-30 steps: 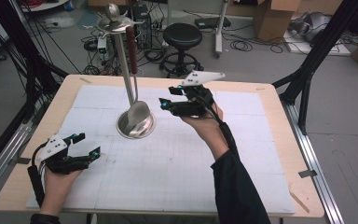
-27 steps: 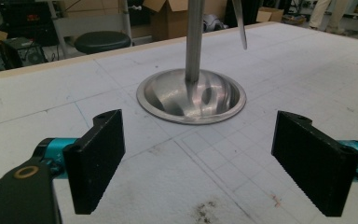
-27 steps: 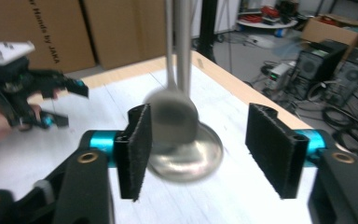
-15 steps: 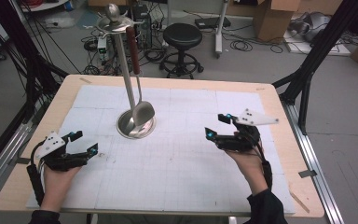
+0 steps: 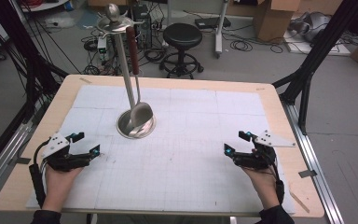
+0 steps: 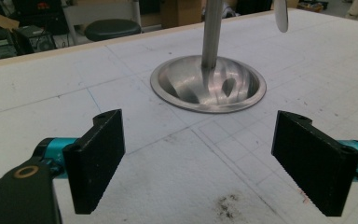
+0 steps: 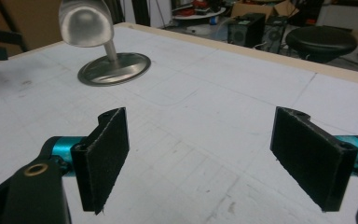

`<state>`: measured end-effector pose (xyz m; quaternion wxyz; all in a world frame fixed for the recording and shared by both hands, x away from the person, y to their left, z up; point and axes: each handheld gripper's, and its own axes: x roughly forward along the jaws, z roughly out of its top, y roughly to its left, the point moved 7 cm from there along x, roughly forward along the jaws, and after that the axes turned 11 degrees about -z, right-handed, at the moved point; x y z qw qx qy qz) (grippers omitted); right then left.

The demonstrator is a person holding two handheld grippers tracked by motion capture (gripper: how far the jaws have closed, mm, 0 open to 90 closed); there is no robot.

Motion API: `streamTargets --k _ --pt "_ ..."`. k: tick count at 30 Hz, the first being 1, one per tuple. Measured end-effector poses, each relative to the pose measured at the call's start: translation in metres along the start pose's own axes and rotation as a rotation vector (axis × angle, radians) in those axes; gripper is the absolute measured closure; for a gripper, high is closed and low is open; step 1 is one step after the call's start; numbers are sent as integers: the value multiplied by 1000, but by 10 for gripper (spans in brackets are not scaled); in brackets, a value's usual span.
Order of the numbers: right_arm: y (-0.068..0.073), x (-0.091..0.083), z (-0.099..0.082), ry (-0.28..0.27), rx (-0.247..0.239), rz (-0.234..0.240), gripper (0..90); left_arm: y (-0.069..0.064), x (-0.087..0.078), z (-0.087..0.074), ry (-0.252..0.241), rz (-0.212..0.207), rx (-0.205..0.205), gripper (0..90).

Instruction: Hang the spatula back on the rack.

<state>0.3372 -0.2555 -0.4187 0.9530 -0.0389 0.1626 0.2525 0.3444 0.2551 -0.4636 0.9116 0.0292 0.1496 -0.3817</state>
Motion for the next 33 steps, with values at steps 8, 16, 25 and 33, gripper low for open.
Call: streamTargets --k 8,16,25,33 --pt "-8 -4 -7 1 -3 -30 177 1 8 -2 2 1 0 178" --pt "-23 -8 -16 -15 41 -98 175 1 8 -2 7 8 6 178" --pt "-29 -3 -23 14 46 -112 175 0 8 -2 12 -3 14 178" --pt "-36 -1 -28 36 63 -123 175 -4 9 -3 26 -13 15 178"
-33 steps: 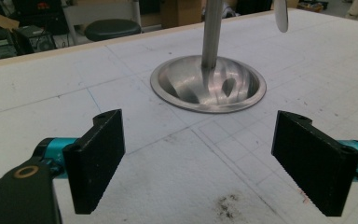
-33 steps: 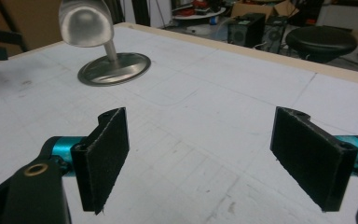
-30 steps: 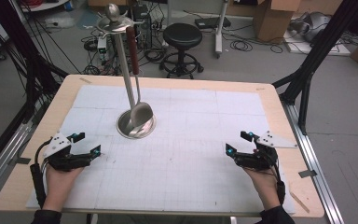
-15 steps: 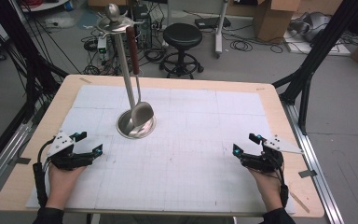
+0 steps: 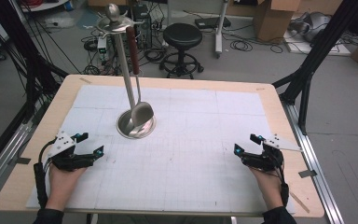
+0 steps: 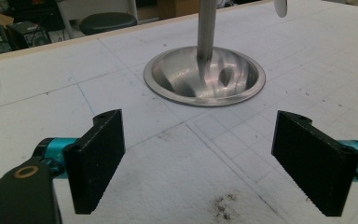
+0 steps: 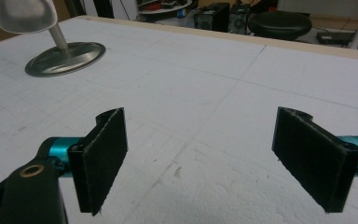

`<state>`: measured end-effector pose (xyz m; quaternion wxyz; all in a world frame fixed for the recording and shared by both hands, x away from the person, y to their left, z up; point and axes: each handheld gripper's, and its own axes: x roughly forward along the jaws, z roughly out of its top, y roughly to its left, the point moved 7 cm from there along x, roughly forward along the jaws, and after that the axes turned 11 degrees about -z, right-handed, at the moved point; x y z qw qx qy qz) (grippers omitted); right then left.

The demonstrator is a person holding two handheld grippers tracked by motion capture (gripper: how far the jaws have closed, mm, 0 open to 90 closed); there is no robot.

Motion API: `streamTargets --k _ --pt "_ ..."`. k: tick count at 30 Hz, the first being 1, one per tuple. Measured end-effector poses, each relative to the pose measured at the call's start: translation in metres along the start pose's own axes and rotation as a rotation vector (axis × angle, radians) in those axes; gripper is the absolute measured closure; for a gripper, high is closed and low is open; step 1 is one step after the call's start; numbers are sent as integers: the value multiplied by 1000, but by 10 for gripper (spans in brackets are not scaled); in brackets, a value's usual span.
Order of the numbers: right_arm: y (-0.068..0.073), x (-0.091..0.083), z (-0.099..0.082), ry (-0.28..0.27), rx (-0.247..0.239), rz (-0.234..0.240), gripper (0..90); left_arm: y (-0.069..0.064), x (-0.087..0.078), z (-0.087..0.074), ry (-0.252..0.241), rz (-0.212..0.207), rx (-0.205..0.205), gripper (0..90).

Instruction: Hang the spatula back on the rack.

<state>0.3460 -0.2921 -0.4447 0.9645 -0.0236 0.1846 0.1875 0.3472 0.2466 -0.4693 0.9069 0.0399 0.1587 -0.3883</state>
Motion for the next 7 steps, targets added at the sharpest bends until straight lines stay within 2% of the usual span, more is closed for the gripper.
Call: streamTargets --k 7 --pt "1 2 -1 9 -14 1 174 1 0 0 -1 1 -4 178"
